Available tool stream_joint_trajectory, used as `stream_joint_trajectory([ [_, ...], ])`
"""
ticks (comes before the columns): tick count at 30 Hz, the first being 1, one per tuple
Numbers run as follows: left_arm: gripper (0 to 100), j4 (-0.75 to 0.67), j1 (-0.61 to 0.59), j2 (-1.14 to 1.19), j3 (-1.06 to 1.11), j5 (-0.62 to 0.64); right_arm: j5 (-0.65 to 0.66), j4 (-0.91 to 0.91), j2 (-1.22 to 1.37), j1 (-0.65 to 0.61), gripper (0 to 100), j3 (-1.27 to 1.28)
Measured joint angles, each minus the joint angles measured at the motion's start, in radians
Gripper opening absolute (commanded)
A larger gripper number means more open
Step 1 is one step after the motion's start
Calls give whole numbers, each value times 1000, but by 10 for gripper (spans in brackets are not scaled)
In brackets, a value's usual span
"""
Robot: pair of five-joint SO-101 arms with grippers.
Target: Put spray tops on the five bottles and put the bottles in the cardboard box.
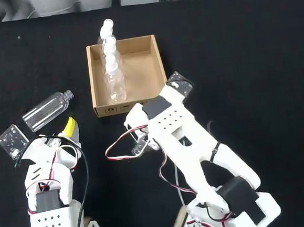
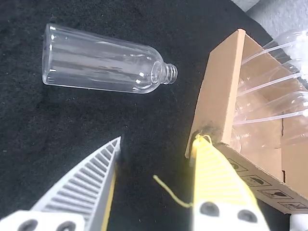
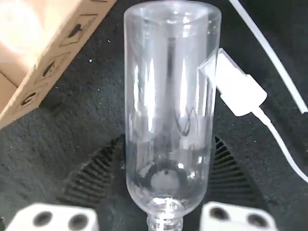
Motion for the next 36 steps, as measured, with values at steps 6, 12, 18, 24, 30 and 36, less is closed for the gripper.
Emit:
stream_joint_trajectory([
  [6,213,0,0,0,0,0,0,-18,0,3,207,0],
  [12,213,0,0,0,0,0,0,-34,0,6,207,0],
  [18,213,0,0,0,0,0,32,-34,0,6,250,0],
  [24,213,0,0,0,0,0,58,-37,0,6,305,0],
  [30,213,0,0,0,0,0,63,-40,0,6,305,0],
  [36,213,0,0,0,0,0,63,-31,0,6,304,-34],
])
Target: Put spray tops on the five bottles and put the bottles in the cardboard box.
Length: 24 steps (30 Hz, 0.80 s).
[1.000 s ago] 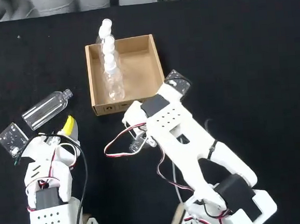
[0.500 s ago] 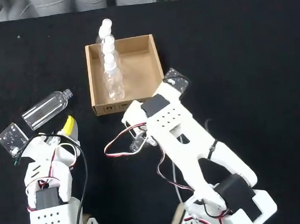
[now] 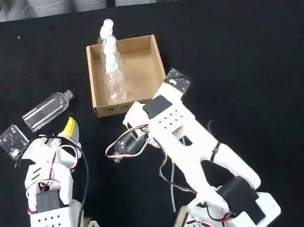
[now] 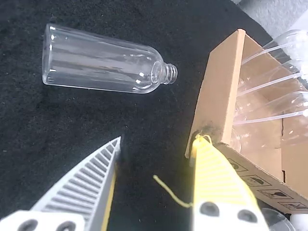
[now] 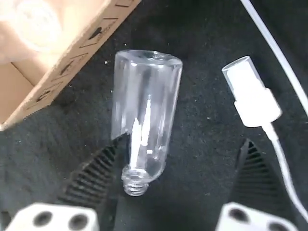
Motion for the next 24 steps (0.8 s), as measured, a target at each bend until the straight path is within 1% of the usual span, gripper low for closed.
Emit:
stream_joint_trajectory([
  [8,213,0,0,0,0,0,0,198,0,0,304,-144],
  [14,213,0,0,0,0,0,2,216,0,0,304,-153],
  [19,213,0,0,0,0,0,115,226,0,0,304,-153],
  [24,213,0,0,0,0,0,279,282,0,0,304,-158],
])
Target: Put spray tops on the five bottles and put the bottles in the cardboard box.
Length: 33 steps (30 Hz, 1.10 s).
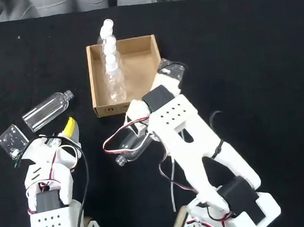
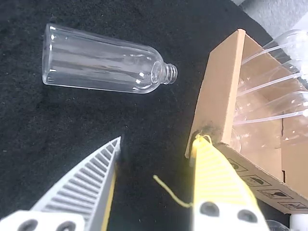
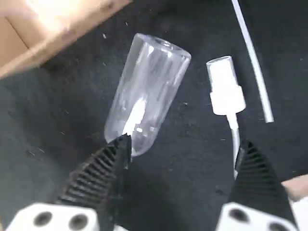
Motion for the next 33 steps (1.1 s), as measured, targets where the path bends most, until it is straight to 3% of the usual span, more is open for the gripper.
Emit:
stream_joint_trajectory([
  [7,213,0,0,0,0,0,255,138,0,0,304,-66],
  [14,213,0,0,0,0,0,468,164,0,-5,304,-66],
  [25,213,0,0,0,0,0,502,161,0,-163,304,-25],
  [33,213,0,0,0,0,0,557,17,0,-173,304,60],
])
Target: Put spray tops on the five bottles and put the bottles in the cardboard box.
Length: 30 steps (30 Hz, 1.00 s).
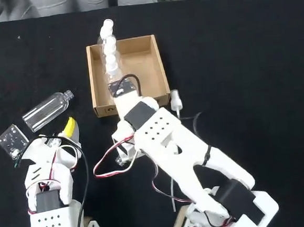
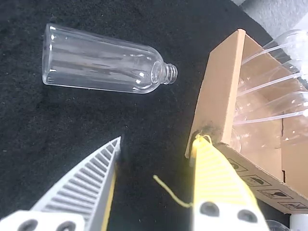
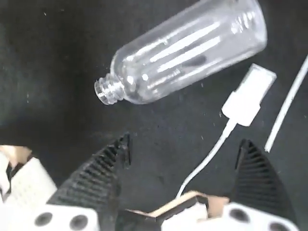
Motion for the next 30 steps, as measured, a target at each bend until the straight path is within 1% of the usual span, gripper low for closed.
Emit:
stream_joint_trajectory([
  [6,213,0,0,0,0,0,241,-3,0,0,303,0],
  [13,213,0,0,0,0,0,393,34,0,0,303,0],
  [20,213,0,0,0,0,0,594,35,0,0,303,0],
  [25,213,0,0,0,0,0,694,35,0,17,303,0],
  [30,213,0,0,0,0,0,930,35,0,44,303,0],
])
